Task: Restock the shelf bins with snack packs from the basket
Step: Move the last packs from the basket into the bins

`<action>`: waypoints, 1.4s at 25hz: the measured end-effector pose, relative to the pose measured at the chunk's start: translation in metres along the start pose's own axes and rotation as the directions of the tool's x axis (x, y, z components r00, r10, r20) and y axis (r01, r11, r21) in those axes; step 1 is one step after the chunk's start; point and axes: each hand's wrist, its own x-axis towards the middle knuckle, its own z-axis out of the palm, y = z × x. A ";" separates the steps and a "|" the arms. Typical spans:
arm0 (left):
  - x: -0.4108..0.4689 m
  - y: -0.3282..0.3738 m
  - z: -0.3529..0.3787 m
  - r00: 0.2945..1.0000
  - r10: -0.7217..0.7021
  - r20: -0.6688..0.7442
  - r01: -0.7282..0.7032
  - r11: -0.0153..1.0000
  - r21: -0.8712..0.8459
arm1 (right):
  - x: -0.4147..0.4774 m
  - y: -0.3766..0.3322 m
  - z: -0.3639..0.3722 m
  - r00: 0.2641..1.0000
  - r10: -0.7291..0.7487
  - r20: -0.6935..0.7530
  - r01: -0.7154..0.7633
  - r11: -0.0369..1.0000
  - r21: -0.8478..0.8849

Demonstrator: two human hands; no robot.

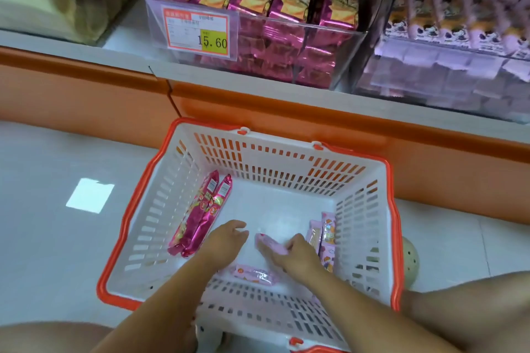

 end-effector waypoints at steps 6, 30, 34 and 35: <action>-0.015 0.027 -0.004 0.989 -0.005 0.146 0.108 0.704 -0.702 | -0.044 -0.021 -0.027 0.873 -0.411 -0.263 0.447 0.889 0.095; -0.129 0.191 -0.083 0.775 0.585 -0.241 -0.595 0.544 -0.592 | -0.164 -0.103 -0.152 0.438 -0.568 -0.697 0.796 0.605 0.007; -0.147 0.259 -0.123 0.456 0.737 -0.499 -0.875 0.474 -0.100 | -0.188 -0.144 -0.243 0.271 -0.548 -0.792 0.844 0.531 -0.079; -0.142 0.275 -0.128 0.400 0.774 -0.492 -0.866 0.495 0.075 | -0.184 -0.154 -0.263 0.245 -0.529 -0.813 0.825 0.554 -0.111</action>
